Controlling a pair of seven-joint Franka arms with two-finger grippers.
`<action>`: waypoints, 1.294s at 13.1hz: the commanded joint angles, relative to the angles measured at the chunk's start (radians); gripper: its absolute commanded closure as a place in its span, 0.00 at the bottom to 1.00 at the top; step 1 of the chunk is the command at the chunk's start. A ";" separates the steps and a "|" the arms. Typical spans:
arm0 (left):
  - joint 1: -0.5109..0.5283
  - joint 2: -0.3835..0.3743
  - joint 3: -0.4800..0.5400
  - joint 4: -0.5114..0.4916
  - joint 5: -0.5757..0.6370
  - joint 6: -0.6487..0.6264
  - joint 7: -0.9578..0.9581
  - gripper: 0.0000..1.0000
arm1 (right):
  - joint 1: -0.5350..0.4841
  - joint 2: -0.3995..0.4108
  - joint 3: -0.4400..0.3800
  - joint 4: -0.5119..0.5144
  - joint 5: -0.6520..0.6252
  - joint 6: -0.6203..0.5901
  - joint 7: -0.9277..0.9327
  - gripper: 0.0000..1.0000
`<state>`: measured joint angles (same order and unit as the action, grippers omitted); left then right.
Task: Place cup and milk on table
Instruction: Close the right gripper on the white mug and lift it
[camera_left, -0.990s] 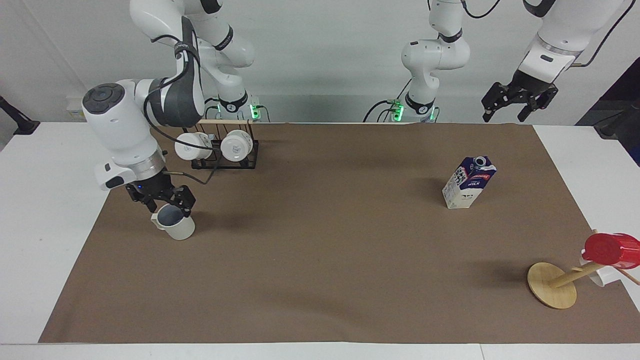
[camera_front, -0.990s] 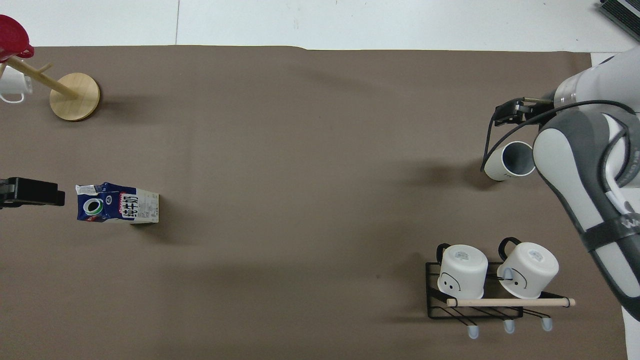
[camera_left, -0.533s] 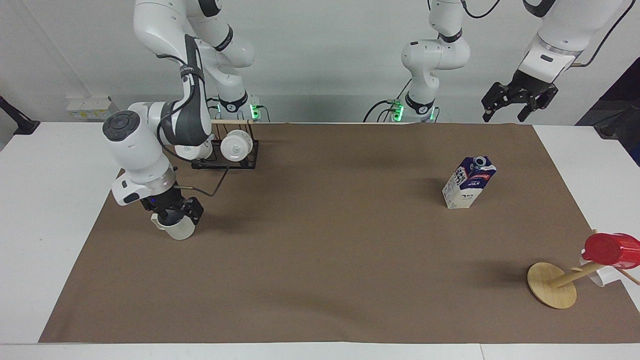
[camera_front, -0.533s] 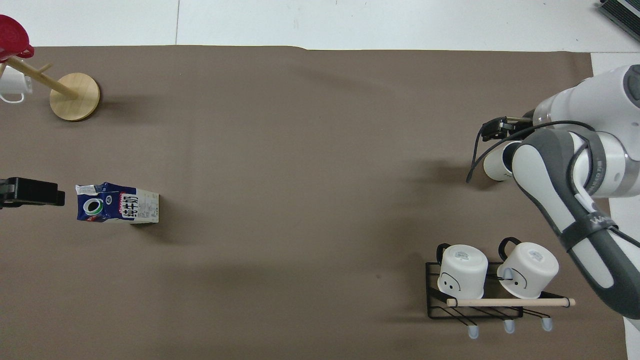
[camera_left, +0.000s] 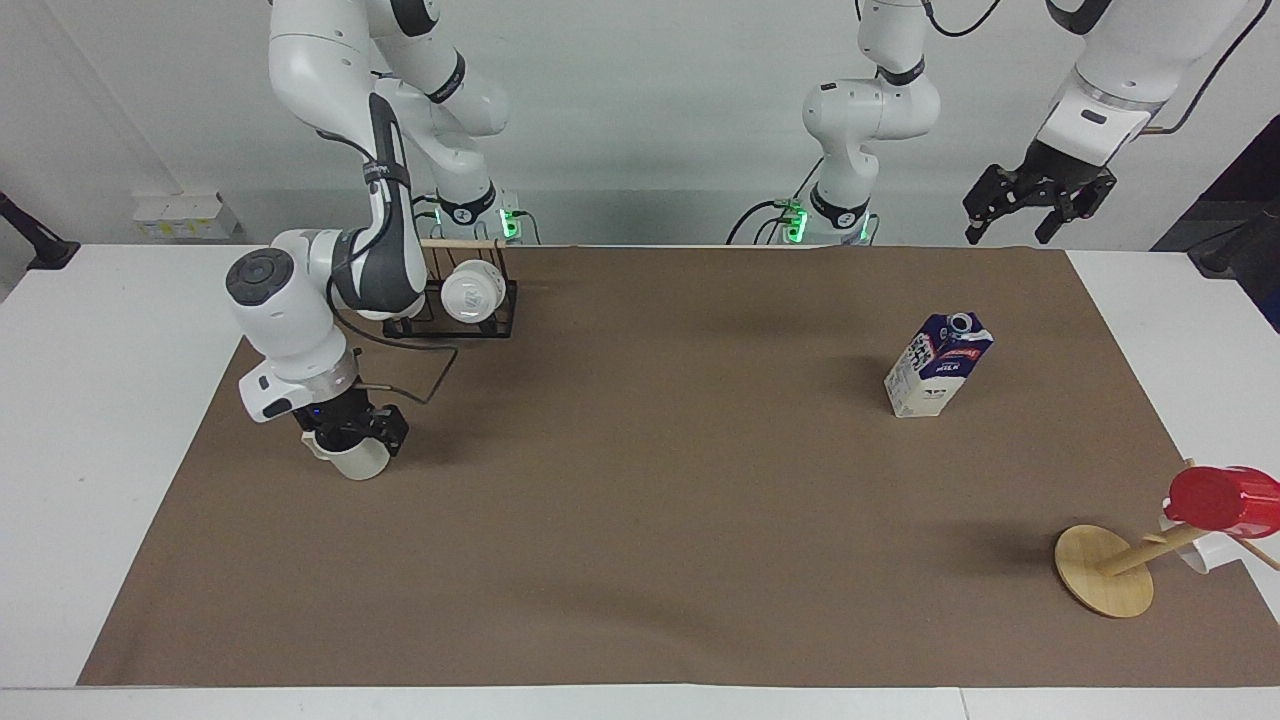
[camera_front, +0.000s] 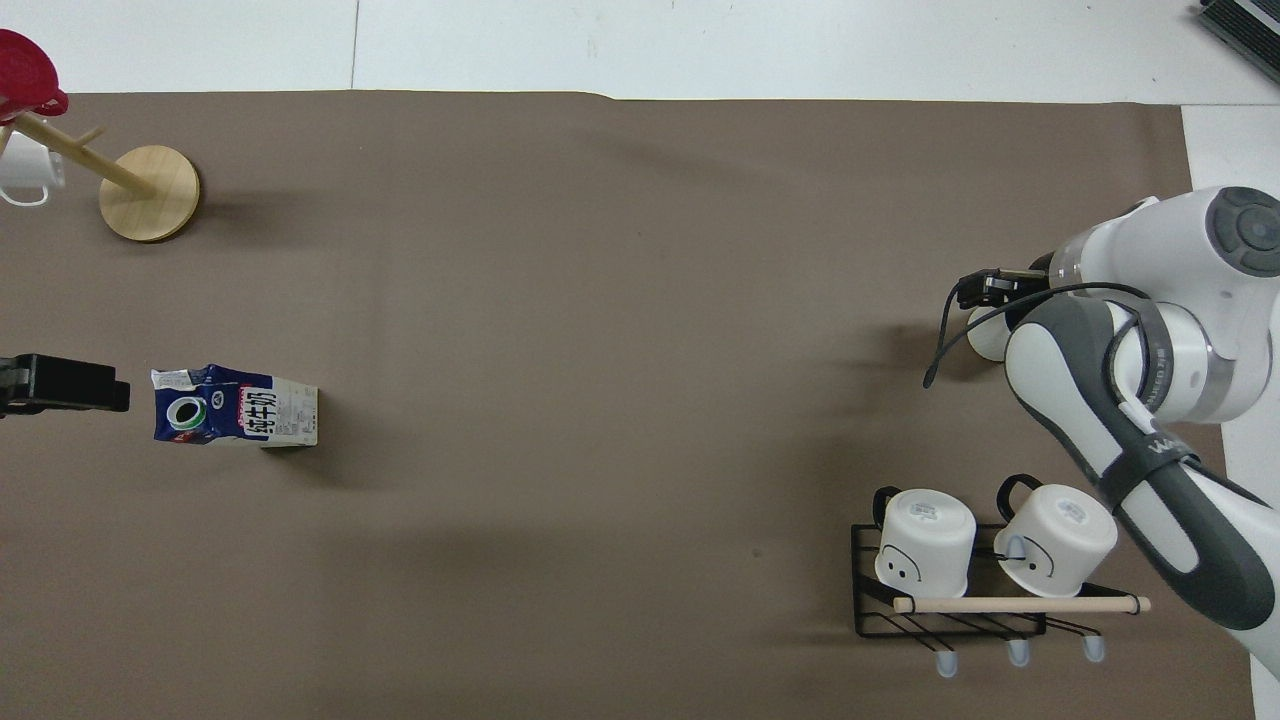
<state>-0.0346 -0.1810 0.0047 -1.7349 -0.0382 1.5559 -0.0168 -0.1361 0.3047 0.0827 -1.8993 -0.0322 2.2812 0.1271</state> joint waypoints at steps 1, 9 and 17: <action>-0.007 0.003 0.004 0.015 0.014 -0.019 -0.011 0.00 | 0.000 -0.007 0.005 -0.007 0.002 0.012 -0.017 1.00; -0.007 0.003 0.004 0.015 0.014 -0.019 -0.011 0.00 | 0.009 -0.085 0.015 0.101 0.002 -0.187 0.043 1.00; -0.007 0.003 0.004 0.015 0.014 -0.019 -0.011 0.00 | 0.110 -0.136 0.080 0.264 -0.017 -0.381 0.195 1.00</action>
<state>-0.0346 -0.1810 0.0047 -1.7349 -0.0382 1.5559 -0.0168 -0.0650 0.1593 0.1576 -1.6537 -0.0325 1.9159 0.2525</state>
